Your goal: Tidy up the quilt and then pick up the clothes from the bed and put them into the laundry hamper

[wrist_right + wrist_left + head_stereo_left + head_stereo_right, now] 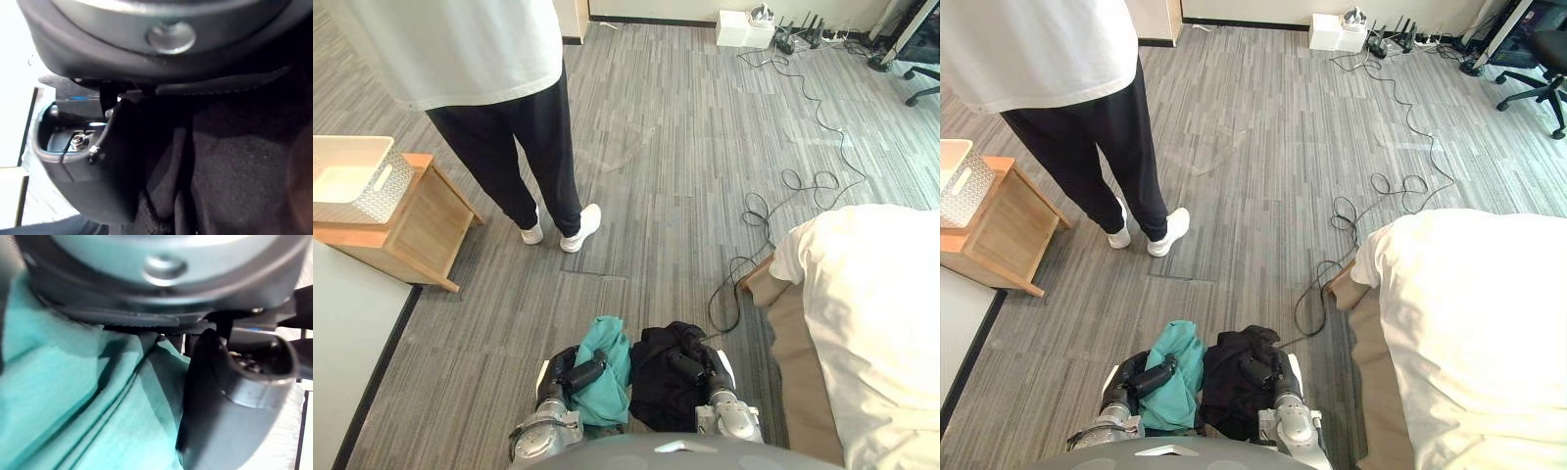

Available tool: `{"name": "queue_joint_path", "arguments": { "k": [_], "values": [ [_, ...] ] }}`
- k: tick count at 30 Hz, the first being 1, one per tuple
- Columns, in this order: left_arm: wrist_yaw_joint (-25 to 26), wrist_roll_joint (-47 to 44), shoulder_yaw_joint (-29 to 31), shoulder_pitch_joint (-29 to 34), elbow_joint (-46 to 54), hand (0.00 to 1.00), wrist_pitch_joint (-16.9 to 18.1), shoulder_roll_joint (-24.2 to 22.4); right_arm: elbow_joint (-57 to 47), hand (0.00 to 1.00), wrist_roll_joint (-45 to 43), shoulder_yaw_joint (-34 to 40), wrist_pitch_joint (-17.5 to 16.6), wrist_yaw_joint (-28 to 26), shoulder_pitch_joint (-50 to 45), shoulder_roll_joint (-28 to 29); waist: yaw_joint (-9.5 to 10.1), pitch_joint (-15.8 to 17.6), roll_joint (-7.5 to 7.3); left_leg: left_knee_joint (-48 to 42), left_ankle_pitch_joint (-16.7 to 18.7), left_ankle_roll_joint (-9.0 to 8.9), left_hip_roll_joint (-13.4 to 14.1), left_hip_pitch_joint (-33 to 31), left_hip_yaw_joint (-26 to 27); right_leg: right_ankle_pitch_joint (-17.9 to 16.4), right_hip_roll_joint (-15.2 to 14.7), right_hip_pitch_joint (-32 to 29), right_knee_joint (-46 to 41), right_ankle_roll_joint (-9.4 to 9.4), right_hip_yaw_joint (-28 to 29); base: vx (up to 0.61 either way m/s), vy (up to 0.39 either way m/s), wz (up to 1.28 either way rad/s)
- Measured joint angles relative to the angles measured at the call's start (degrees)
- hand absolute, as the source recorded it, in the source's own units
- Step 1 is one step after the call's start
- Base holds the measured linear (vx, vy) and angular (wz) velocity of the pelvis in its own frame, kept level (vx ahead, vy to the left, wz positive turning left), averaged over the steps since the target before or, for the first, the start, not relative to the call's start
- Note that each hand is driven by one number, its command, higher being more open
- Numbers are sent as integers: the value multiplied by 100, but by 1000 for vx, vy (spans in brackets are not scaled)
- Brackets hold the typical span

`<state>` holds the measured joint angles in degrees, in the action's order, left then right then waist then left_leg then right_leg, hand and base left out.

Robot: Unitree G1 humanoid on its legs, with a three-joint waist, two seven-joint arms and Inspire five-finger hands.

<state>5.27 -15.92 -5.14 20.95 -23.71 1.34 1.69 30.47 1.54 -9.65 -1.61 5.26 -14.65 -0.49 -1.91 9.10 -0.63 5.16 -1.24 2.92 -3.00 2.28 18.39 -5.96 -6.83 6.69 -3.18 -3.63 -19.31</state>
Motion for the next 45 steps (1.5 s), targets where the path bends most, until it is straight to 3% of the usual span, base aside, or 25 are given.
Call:
{"name": "queue_joint_path", "arguments": {
  "k": [4, 9, 13, 14, 19, 26, 27, 28, 30, 32, 34, 36, 39, 40, 41, 42, 43, 45],
  "values": [
    [50, -195, 568, -94, -191, 0, -2, -155, 5, 0, 0, -152, 1, -239, 31, -3, -68, 64, -121, -2, 13, 5, 122, -86, 571, -68, -70, -126, -147, 11, -278, -110, 6, 38],
    [63, -404, 848, 8, -210, 0, 5, -167, 73, 0, 1, -406, 2, -495, 55, 9, 26, 90, -216, -1, -100, 68, 21, -177, 458, -114, -167, -128, -272, -25, -399, 40, 32, 23],
    [64, -424, 907, 141, -211, 0, 23, -174, 208, 0, 1, -557, 2, -609, 196, 32, 21, 93, -217, -1, -133, 119, -34, -123, 481, -97, -209, -65, -223, -49, -365, 46, 20, 1],
    [53, -423, 917, 207, -277, 0, 113, -295, 358, 0, 9, -667, 1, -649, 317, -40, 41, 34, -98, 7, -125, 79, 49, 73, 499, -107, -86, 136, -64, -32, -266, 0, 0, 0],
    [55, -422, 887, 207, -277, 0, 113, -297, 358, 0, 9, -668, 1, -648, 313, -47, 47, 34, -100, 8, -120, 74, 45, 72, 490, -110, -87, 135, -65, -31, -270, 0, 0, 0],
    [56, -362, -71, -41, -269, 0, 122, 119, 293, 0, 9, -599, 1, -404, 195, -199, 250, 16, -77, -43, 42, 71, -26, 75, 405, -217, -159, 141, -90, -55, -310, 9, -1, 5],
    [41, -283, -299, -136, -215, 0, 113, 233, 267, 0, 9, -553, 1, -312, 170, -210, 287, 30, -70, -511, 269, 112, 29, -102, 457, -225, -192, 134, -126, -45, -274, 106, -21, -18],
    [56, -149, -489, -213, -136, 0, 116, 269, 117, 0, 9, -556, 1, -234, 86, -308, 349, 63, 1, -1404, 743, 92, 236, -411, 575, -225, -180, 165, -127, -44, -199, 106, -21, -25],
    [66, -144, -772, -373, -118, 0, 116, 268, -196, 0, 8, -557, -20, -181, -52, -454, 356, 174, 185, -2765, 1249, 131, 653, -805, 621, -222, -63, 372, -20, -57, -89, 90, -10, -35],
    [101, -145, -992, -584, -132, 0, 124, 245, -300, 0, 8, -556, -30, -72, -115, -501, 365, 242, 218, -3540, 1265, 141, 860, -998, 594, -218, -8, 547, 145, -56, 128, 77, -20, -48],
    [137, -148, -1150, -679, -128, 0, 150, 197, -474, 0, 8, -549, -37, -31, -238, -523, 383, 259, 246, -3624, 1267, 136, 895, -999, 596, -211, -11, 617, 249, -44, 251, 68, -19, -33],
    [162, -147, -1289, -759, -85, 0, 185, 100, -631, 0, 8, -504, -27, 14, -312, -557, 392, 357, 211, -3801, 1495, -136, 1027, -1234, 697, -173, -1, 620, 336, 7, 275, 73, -9, -15],
    [86, -139, -1484, -740, -90, 0, 186, -44, -632, 0, 19, -353, -8, 54, -297, -588, 422, 406, 208, -3066, 1494, -157, 977, -1704, 642, -202, -21, 621, 531, -5, 231, 77, 13, 7],
    [85, -139, -1491, -706, -106, 0, 164, -100, -632, 0, 27, -359, 7, 102, -273, -588, 531, 432, 194, -2953, 1287, -172, 1034, -2013, 641, -270, -32, 634, 548, -110, 220, 181, 81, -4],
    [139, -92, -1501, -723, -56, 0, 127, -118, -628, 0, 37, -382, 14, 142, -253, -586, 636, 453, 188, -2976, 844, -92, 1046, -2169, 619, -368, -47, 708, 545, -213, 218, 234, 99, -7],
    [142, -89, -1489, -743, -58, 0, 121, -94, -604, 0, 43, -403, 15, 169, -222, -560, 678, 448, 163, -2994, 841, 79, 982, -2125, 609, -409, -133, 768, 548, -273, 217, 345, 100, 7],
    [154, -46, -1417, -781, -34, 0, 123, -142, -652, 0, 50, -462, 10, 230, -223, -520, 682, 485, -5, -2989, 1009, 165, 823, -2027, 657, -347, -275, 826, 522, -371, 158, 324, 54, 14],
    [223, 5, -1271, -768, 4, 0, 125, -137, -748, 0, 136, -515, -3, 259, -248, -429, 745, 513, -132, -3150, 1288, 229, 717, -1926, 653, -264, -418, 876, 270, -510, 270, 608, 137, 13]
  ]
}}
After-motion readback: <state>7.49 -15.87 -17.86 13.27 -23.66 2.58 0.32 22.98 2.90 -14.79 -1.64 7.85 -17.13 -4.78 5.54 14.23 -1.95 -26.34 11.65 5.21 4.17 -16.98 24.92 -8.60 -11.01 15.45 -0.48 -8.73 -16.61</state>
